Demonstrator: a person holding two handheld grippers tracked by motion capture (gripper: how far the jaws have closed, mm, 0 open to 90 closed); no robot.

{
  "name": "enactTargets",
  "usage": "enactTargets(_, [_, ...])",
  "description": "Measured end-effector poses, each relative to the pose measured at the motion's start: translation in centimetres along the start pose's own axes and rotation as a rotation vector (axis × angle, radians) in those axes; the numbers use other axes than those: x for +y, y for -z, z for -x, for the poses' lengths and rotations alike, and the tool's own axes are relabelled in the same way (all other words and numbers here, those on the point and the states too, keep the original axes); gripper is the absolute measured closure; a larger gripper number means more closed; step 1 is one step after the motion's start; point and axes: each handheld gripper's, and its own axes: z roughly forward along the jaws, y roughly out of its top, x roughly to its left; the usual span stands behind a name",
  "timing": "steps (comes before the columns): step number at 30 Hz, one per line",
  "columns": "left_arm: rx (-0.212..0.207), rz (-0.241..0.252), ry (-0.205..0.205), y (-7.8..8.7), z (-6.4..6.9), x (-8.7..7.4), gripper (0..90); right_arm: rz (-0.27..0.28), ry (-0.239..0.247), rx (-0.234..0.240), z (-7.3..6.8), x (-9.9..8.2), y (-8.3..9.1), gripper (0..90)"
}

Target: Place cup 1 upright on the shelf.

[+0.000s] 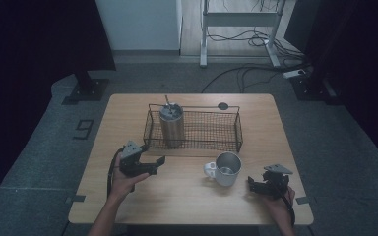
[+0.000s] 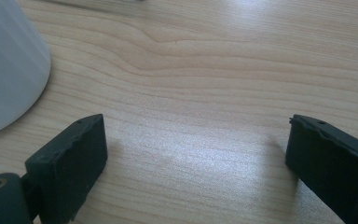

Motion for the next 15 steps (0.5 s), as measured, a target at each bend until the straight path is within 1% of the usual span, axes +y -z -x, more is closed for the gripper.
enactTargets(1, [0.000,-0.001,0.000,0.1,0.1,-0.2,11.4,0.000,0.000,0.001,0.0,0.0,0.0,5.3])
enactTargets(5, [-0.029,-0.013,0.011,0.4,0.5,-1.4,11.7,0.000,0.000,0.001,0.0,0.0,0.0,5.3])
enactTargets(8, [-0.052,-0.041,0.010,0.3,0.8,-2.3,12.1,0.000,0.000,0.001,0.0,0.0,0.0,5.3])
enactTargets(10, [-0.055,-0.050,0.015,0.1,0.9,-2.8,12.2,0.000,0.000,0.001,0.0,0.0,0.0,5.3])
enactTargets(13, [-0.047,-0.075,0.009,-0.1,0.8,-3.3,13.6,0.000,0.000,0.000,0.0,0.0,0.0,5.3])
enactTargets(15, [-0.046,-0.077,0.018,-0.1,0.7,-3.6,14.0,0.001,0.001,-0.001,0.0,0.0,0.0,5.3])
